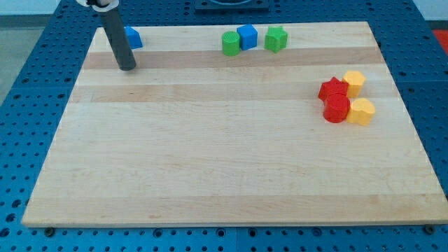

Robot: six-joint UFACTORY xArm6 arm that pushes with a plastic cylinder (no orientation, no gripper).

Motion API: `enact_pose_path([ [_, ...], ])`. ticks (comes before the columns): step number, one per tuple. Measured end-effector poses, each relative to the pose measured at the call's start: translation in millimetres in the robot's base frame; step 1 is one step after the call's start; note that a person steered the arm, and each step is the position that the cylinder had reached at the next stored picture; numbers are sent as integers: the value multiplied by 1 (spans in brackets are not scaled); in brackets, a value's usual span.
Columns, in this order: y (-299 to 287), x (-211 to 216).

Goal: Move your hand towards the bottom center of the board

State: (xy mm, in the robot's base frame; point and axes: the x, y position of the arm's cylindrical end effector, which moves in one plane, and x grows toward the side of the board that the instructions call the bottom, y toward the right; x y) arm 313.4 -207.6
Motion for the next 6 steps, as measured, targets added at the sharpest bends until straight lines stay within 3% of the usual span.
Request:
enact_pose_path([
  [1,0,1],
  [2,32,30],
  [5,186,203],
  [6,215,205],
])
